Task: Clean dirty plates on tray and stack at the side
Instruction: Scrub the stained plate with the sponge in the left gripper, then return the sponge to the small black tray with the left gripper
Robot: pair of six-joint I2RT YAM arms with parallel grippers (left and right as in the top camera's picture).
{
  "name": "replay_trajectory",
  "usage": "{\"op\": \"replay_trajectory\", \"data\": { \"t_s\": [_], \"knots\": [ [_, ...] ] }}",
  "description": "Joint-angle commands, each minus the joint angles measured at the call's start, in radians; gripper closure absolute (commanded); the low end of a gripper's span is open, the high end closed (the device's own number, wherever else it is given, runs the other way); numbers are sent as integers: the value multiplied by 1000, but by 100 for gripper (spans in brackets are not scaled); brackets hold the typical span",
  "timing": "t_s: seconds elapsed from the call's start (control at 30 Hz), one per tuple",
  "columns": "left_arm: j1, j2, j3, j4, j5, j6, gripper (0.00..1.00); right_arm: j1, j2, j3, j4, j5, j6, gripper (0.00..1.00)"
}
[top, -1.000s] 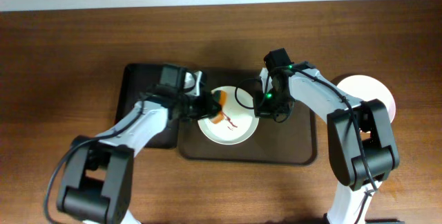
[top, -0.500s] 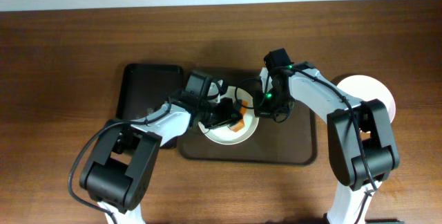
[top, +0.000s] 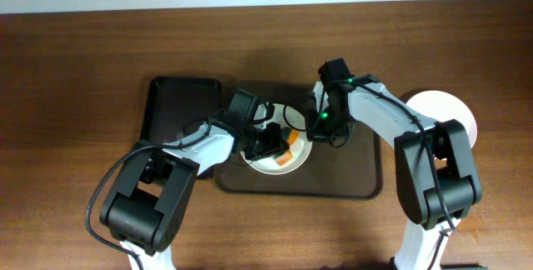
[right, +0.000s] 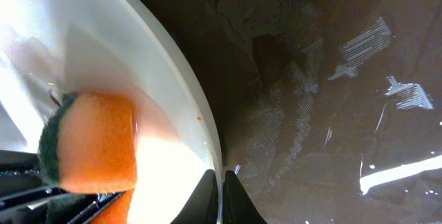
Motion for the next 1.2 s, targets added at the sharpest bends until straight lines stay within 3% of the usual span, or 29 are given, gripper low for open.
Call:
{"op": "replay_trajectory", "data": {
  "t_s": [0.0, 0.33, 0.53, 0.83, 0.97, 1.17],
  "knots": [
    [14, 15, -3, -12, -181, 94, 100, 5, 14, 3, -1, 10, -6, 94],
    [71, -25, 12, -7, -232, 222, 100, 5, 14, 3, 0, 10, -6, 94],
    [70, -151, 12, -101, -238, 331, 100, 5, 14, 3, -1, 10, -6, 94],
    [113, -357, 12, -235, -658, 331, 100, 5, 14, 3, -11, 10, -6, 93],
    [171, -359, 11, -301, -734, 371, 100, 5, 14, 3, -11, 13, -6, 93],
    [253, -347, -14, -319, -736, 529, 100, 5, 14, 3, -11, 13, -6, 93]
  ]
}}
